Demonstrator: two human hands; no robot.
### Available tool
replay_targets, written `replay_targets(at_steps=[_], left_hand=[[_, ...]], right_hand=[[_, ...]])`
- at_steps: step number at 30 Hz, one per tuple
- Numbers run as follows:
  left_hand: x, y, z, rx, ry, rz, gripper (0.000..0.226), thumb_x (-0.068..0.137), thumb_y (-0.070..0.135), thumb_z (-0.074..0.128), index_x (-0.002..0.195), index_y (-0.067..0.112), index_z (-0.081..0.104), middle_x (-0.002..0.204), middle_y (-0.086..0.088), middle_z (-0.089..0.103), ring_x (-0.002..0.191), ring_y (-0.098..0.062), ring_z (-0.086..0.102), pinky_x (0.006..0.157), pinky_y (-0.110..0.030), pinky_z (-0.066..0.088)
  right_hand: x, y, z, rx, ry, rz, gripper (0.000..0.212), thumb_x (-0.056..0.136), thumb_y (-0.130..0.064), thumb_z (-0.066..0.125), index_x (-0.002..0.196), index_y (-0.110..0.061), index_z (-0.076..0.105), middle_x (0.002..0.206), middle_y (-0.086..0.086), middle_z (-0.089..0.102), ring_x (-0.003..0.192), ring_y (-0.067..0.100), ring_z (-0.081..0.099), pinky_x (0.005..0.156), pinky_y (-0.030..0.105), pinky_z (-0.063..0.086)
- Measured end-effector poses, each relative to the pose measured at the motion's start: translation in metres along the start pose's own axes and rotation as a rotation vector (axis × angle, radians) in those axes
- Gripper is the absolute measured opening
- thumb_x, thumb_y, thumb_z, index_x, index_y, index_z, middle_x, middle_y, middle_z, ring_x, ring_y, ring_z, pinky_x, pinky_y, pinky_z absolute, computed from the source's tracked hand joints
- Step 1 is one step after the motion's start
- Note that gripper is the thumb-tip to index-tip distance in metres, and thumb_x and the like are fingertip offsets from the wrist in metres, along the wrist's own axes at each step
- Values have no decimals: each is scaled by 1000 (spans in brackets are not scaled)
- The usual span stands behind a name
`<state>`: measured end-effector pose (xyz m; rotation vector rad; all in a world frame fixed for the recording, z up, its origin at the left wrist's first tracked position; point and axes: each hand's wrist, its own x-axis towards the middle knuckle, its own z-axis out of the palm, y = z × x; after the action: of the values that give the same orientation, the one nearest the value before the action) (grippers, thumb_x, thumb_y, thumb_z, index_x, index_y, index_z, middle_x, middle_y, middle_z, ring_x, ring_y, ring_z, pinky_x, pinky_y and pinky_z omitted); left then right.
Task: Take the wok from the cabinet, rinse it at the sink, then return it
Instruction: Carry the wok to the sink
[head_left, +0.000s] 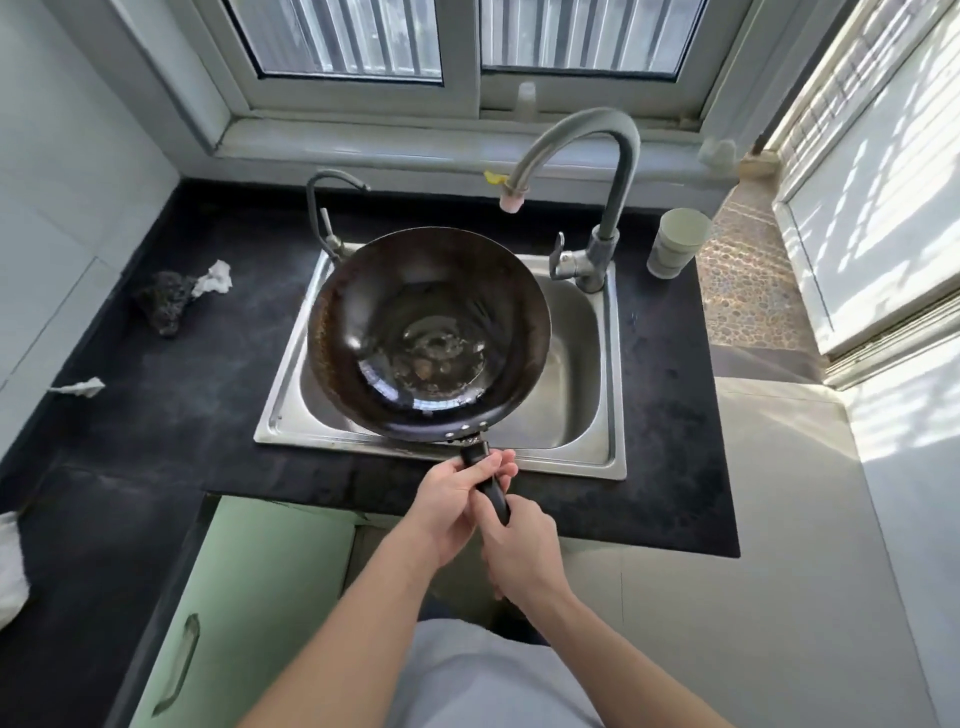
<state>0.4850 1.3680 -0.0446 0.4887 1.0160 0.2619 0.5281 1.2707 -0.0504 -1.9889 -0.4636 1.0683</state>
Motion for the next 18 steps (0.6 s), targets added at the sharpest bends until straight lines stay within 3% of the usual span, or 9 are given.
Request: replay_targets(at_steps=[4,8,14,18], left_hand=[[14,5,-4,30,-5,-30,22,95,4,58,113,-8,62,119,-22,68,92,-21,72,86,-27,58],[17,10,-16,105,-54,-92,22,95,11,59,111,-4,65,119,-17,70,101,-24,72,85,-34,57],[27,17,-37,176,-83,-167,34,95,17,59,120,-5,64,119,-15,71,104,-20,71,84,-32,58],[33,20,-52,272,-100,-203,30,96,18,58,116,-3,67,116,-17,72,105,-22,71,97,-37,54]], right_hand=[[14,3,8,-27,38,17,35,96,-42,55,67,-22,56,61,0,64,50,17,58,53,39,55],[17,6,22,-34,83,36,32,96,-41,54,68,-26,57,62,-3,64,56,15,62,58,40,58],[27,8,49,-35,156,99,34,92,-48,51,69,-23,59,68,2,68,62,23,67,62,46,60],[29,10,63,-23,181,145,35,96,-42,53,71,-20,61,68,2,68,59,19,65,59,41,59]])
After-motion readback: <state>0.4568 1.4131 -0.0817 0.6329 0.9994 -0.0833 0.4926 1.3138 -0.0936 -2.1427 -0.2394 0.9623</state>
